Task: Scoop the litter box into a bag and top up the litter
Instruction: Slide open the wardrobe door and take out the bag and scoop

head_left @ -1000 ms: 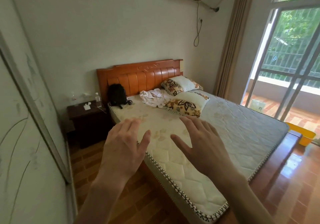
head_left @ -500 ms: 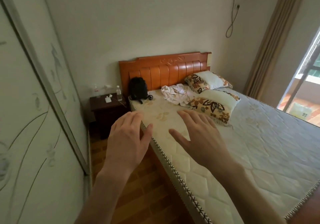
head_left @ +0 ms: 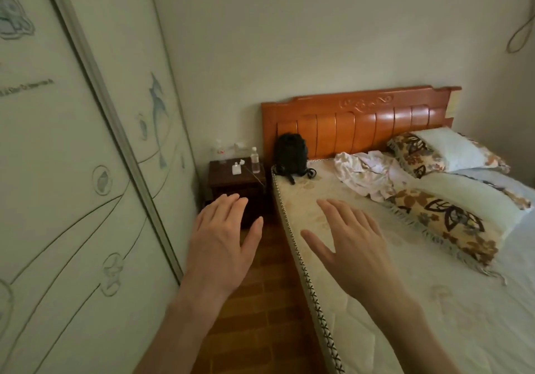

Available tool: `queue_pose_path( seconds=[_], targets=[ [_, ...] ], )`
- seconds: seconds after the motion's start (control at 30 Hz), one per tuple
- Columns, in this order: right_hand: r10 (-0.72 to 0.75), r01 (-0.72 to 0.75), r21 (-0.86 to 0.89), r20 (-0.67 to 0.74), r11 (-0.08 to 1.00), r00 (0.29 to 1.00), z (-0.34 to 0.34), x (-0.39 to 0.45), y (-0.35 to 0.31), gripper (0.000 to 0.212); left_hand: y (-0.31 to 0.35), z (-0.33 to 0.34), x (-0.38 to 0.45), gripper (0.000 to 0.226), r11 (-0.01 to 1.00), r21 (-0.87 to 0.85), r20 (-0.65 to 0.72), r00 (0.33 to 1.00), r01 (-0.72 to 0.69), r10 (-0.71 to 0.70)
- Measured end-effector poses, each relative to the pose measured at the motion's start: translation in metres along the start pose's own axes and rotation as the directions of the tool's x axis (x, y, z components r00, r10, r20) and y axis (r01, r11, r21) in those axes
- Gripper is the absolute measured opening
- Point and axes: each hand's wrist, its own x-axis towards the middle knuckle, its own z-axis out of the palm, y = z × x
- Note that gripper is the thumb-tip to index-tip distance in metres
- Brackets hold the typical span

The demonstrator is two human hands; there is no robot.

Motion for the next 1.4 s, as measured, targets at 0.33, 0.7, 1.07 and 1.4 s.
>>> queue_pose_path(
  seconds=[0.33, 0.7, 1.07, 1.4],
  targets=[
    [-0.268, 0.262, 0.116, 0.044, 0.958, 0.962, 0.049, 0.145, -0.030, 0.073, -0.055, 0.011, 0.057, 0.057, 0.953, 0.135, -0.065, 0.962, 0.270, -0.264],
    [-0.512, 0.484, 0.234, 0.074, 0.843, 0.856, 0.108, 0.266, -0.115, 0.077, -0.163, 0.019, 0.103, 0.055, 0.848, 0.225, -0.241, 0.871, 0.480, -0.429],
    [-0.707, 0.656, 0.361, 0.012, 0.663, 0.707, 0.163, 0.372, -0.231, 0.090, -0.264, 0.007, 0.168, 0.048, 0.782, 0.244, -0.416, 0.791, 0.573, -0.449],
    [-0.833, 0.772, 0.428, -0.076, 0.470, 0.549, 0.195, 0.415, -0.327, 0.071, -0.311, -0.011, 0.174, 0.050, 0.641, 0.337, -0.554, 0.696, 0.690, -0.458]
  ],
)
